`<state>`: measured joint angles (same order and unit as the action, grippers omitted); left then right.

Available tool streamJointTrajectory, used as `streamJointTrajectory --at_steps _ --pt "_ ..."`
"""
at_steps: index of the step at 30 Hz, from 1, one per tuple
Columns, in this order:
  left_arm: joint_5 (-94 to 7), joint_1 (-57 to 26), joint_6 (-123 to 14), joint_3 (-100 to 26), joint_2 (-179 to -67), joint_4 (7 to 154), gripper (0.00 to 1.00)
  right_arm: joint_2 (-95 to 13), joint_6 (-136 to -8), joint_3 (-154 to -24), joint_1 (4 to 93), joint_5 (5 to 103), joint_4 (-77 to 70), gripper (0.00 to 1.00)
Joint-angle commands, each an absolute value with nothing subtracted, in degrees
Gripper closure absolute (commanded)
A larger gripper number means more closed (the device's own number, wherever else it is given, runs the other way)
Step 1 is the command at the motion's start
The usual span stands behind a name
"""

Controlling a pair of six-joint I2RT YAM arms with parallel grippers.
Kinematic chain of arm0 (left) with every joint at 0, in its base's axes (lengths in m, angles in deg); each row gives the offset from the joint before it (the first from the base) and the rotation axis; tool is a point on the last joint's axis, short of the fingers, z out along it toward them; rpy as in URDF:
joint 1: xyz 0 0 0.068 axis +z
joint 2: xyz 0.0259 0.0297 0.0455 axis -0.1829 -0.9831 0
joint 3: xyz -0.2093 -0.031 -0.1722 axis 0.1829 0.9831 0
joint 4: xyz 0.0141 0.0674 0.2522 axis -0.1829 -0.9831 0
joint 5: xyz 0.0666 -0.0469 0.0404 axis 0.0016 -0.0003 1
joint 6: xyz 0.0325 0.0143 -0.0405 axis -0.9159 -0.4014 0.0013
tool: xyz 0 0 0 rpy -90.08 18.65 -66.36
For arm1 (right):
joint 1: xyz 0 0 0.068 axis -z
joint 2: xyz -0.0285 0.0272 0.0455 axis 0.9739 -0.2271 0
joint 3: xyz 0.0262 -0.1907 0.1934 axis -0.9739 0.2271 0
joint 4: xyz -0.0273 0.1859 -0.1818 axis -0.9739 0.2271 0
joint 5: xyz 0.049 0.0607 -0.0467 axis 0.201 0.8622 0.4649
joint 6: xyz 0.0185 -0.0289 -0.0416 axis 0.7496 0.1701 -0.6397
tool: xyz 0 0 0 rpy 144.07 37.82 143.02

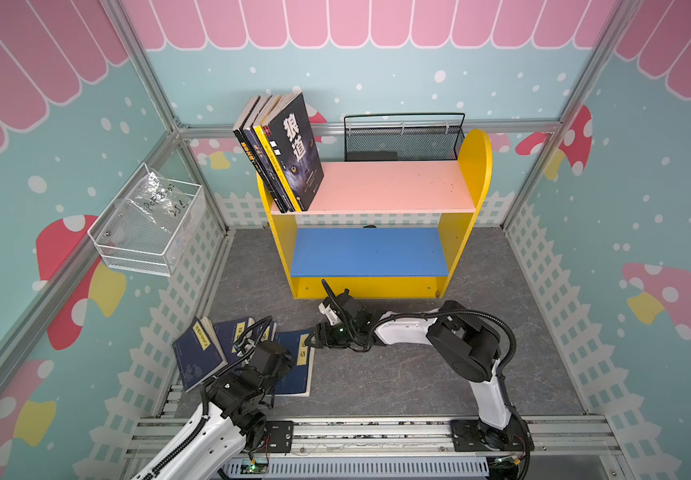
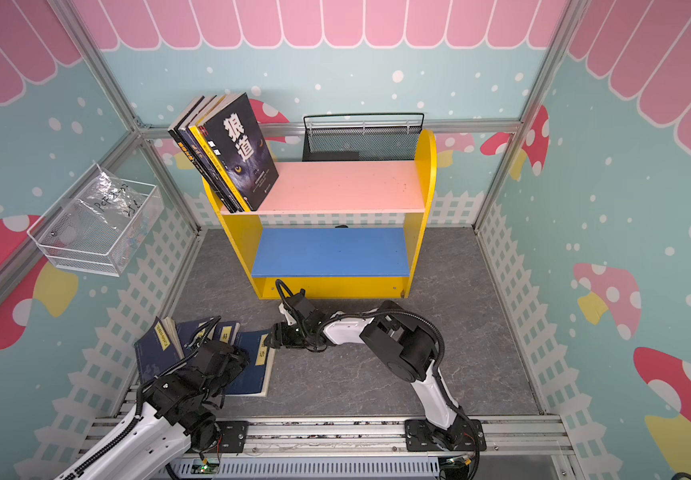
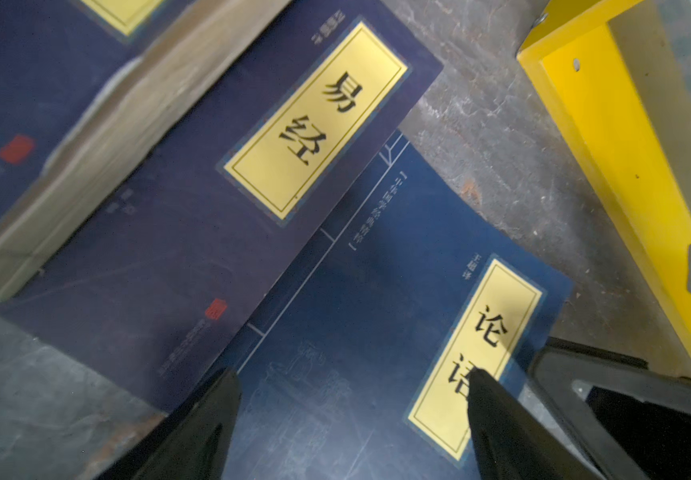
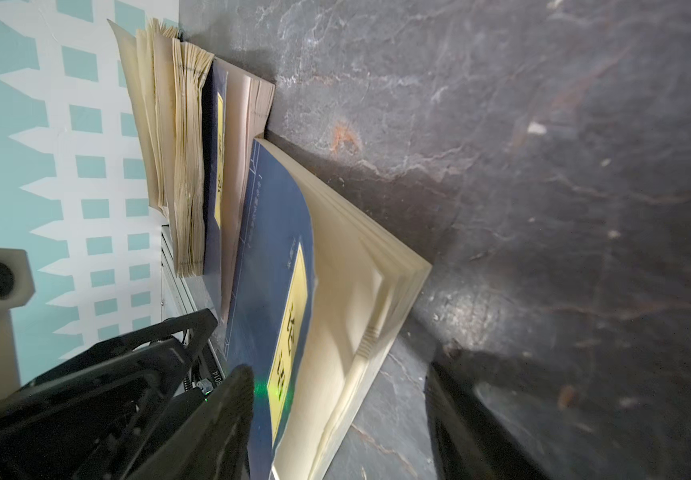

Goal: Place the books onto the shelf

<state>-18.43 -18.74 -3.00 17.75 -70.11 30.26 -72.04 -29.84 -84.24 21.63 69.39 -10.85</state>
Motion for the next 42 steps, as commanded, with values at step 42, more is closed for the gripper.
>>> streamJointTrajectory --at_steps 42 --pt "-26.0 -18.3 2.1 25.4 -60.3 36.6 0.12 -74.3 -24.6 -85.9 17.9 70.8 -20.7 0.71"
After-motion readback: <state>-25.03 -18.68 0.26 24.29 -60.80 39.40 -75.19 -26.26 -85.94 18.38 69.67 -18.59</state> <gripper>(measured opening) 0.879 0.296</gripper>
